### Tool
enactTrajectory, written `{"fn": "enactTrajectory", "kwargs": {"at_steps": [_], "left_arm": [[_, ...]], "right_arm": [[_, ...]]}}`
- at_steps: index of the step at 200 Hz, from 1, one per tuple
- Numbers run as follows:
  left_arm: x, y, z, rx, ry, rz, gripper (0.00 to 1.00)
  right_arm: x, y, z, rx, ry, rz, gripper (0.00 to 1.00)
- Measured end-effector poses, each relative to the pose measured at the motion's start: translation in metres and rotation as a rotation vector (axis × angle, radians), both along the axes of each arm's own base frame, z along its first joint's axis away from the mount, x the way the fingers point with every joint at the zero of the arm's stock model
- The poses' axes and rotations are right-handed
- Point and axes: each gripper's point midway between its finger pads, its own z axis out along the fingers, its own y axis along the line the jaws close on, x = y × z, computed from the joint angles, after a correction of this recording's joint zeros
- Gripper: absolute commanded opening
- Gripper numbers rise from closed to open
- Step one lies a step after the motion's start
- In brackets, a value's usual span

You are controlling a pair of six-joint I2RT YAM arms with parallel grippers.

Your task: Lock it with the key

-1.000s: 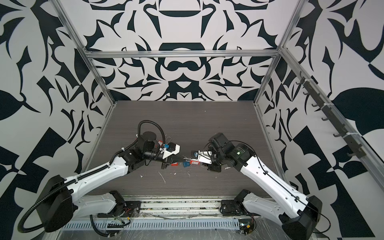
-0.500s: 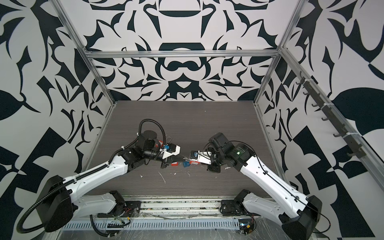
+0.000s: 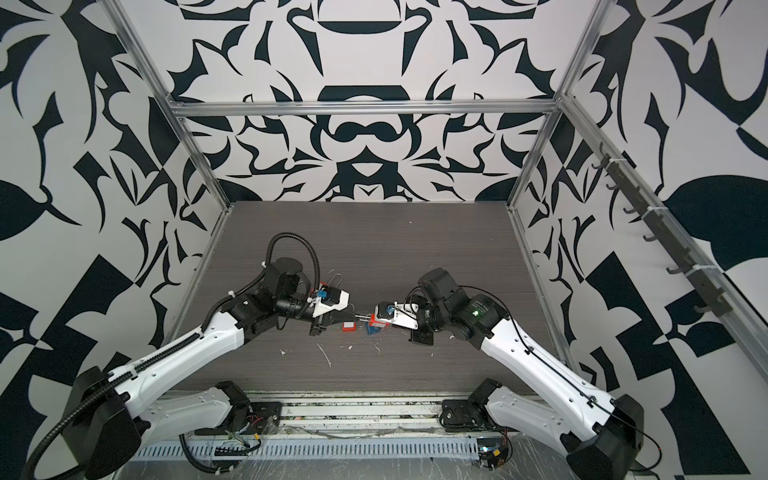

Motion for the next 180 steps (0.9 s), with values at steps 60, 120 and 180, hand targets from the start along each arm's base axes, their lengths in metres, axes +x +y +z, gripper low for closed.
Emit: {"fn": "enactTrajectory", "kwargs": {"at_steps": [60,120,180], "left_arm": [[0.006,0.019,-0.016,0.082,0.064,0.048,0.00],[0.038,-0.004,-0.017,0.195,0.155,0.021,0.00],[0.068,-0.048,-0.052,0.400,0.282,-0.059,0.00]], "right_arm": [[0.000,-0.030,-0.028,-0.098,0.075,-0.085,0.00],[0.031,-0.064,-0.038,-0.149,0.070,-0.323,0.00],[0.052,-0.095,-0.040,-0.219,0.030,-0.523,0.00]]}}
